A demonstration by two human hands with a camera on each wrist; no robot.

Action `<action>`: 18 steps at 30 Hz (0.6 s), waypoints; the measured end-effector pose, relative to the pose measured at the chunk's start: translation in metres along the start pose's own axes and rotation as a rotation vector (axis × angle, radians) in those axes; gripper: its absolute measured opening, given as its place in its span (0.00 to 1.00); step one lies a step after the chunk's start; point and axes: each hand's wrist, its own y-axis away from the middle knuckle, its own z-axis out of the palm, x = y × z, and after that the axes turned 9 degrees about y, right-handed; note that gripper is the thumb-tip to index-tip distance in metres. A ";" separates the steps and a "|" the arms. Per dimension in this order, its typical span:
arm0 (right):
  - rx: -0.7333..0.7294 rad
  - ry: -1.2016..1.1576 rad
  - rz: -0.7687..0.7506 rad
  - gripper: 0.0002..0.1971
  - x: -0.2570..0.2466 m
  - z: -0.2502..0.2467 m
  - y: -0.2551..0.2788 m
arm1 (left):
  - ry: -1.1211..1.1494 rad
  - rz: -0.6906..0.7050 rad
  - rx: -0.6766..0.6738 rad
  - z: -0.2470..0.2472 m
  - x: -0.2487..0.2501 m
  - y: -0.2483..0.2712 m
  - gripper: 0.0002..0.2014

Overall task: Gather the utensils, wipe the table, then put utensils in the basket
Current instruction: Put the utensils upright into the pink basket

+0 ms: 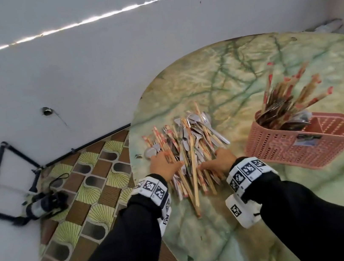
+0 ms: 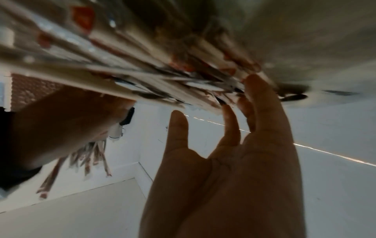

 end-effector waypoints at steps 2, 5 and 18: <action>0.029 -0.030 0.002 0.39 -0.007 0.005 -0.004 | -0.088 -0.004 0.025 0.006 0.001 -0.003 0.34; 0.066 -0.102 0.014 0.35 -0.013 0.010 -0.006 | -0.138 -0.010 0.066 0.011 0.004 -0.007 0.34; 0.172 0.144 0.014 0.33 -0.036 0.011 -0.005 | 0.072 -0.085 0.157 0.006 -0.005 -0.011 0.30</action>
